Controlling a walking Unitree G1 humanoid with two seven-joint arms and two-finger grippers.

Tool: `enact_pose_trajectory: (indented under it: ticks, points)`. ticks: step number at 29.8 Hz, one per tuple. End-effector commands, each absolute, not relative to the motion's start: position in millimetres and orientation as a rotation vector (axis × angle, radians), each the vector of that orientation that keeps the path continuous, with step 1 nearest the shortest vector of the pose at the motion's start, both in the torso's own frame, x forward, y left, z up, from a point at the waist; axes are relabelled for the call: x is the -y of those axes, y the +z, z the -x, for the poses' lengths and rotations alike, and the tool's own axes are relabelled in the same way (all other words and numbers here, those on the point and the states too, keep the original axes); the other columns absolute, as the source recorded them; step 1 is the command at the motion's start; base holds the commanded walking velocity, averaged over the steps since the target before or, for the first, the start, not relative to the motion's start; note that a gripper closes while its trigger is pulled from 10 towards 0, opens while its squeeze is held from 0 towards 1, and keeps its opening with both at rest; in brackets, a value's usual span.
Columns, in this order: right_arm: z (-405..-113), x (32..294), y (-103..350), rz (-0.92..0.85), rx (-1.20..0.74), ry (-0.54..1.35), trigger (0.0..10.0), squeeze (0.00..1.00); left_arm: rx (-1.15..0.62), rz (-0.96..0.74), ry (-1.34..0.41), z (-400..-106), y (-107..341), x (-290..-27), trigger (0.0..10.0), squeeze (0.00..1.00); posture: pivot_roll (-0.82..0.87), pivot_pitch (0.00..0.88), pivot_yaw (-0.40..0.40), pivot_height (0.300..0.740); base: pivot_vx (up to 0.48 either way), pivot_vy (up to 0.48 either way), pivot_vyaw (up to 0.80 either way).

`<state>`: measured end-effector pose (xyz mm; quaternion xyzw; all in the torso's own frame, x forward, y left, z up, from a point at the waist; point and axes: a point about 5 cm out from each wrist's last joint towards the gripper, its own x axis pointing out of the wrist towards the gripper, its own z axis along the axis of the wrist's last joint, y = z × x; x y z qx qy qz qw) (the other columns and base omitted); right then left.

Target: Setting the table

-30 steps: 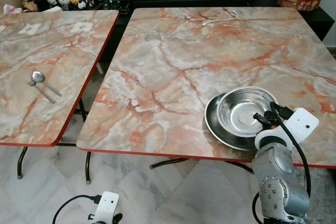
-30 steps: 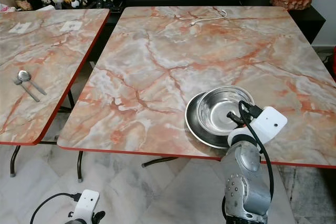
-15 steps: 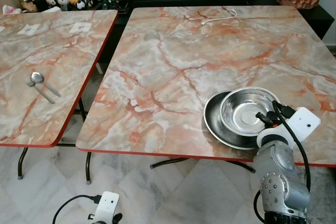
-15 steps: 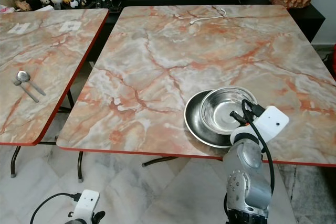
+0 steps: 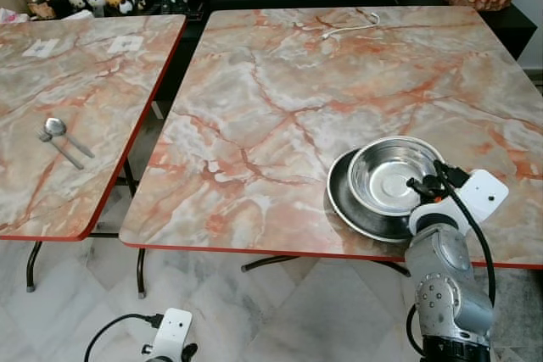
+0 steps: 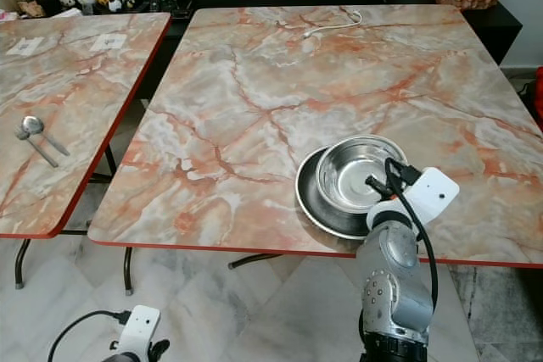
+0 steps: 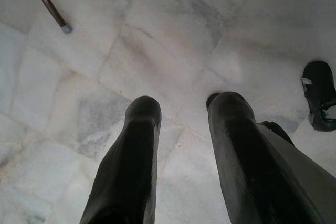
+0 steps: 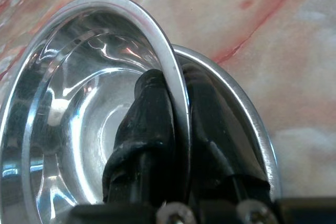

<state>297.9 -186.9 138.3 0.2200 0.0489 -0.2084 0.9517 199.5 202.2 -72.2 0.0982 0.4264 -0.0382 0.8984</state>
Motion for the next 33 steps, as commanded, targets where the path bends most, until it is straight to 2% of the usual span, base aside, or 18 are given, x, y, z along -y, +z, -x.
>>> enact_pose_trajectory:
  ticks: [1,2,4,8,9,11,15,17,23,33]
  points:
    - [-298,182,129,-0.447,-0.156,-0.411,10.0,0.30,-0.915,-0.208,-0.065,-193,-75,-207,10.0,0.00,-0.15,0.145,0.072,0.740,0.000,0.000,0.00]
    - [-298,181,128,-0.444,-0.163,-0.407,10.0,0.26,-0.914,-0.208,-0.065,-194,-75,-207,10.0,0.00,-0.15,0.143,0.070,0.740,0.000,0.000,0.00]
    - [-298,181,127,-0.442,-0.166,-0.405,10.0,0.25,-0.913,-0.208,-0.065,-194,-75,-207,10.0,0.00,-0.15,0.143,0.070,0.740,0.000,0.000,0.00]
    - [-298,180,127,-0.440,-0.171,-0.396,10.0,0.28,-0.911,-0.206,-0.065,-195,-75,-206,10.0,0.00,-0.15,0.144,0.068,0.740,0.000,0.000,0.00]
    - [-299,180,127,-0.437,-0.172,-0.391,10.0,0.60,-0.910,-0.205,-0.065,-195,-75,-206,10.0,0.00,-0.15,0.145,0.068,0.740,0.000,0.000,0.00]
    - [-299,180,127,-0.435,-0.173,-0.390,10.0,0.64,-0.909,-0.205,-0.065,-195,-74,-206,10.0,0.00,-0.15,0.145,0.068,0.740,0.000,0.000,0.00]
    - [-297,182,128,-0.423,-0.174,-0.407,10.0,0.56,-0.908,-0.203,-0.064,-195,-74,-206,10.0,0.00,-0.15,0.145,0.067,0.740,0.000,0.000,0.00]
    - [-296,182,128,-0.421,-0.176,-0.412,10.0,0.00,-0.907,-0.202,-0.064,-195,-74,-206,10.0,0.00,-0.15,0.145,0.066,0.740,0.000,0.000,0.00]
    - [-294,183,133,-0.399,-0.144,-0.418,10.0,0.00,-0.906,-0.202,-0.063,-195,-74,-206,10.0,0.00,-0.15,0.145,0.067,0.740,0.000,0.000,0.00]
    - [-283,191,151,-0.210,-0.016,-0.485,10.0,0.00,-0.899,-0.198,-0.061,-197,-73,-206,10.0,0.00,-0.15,0.142,0.066,0.740,0.000,0.000,0.00]
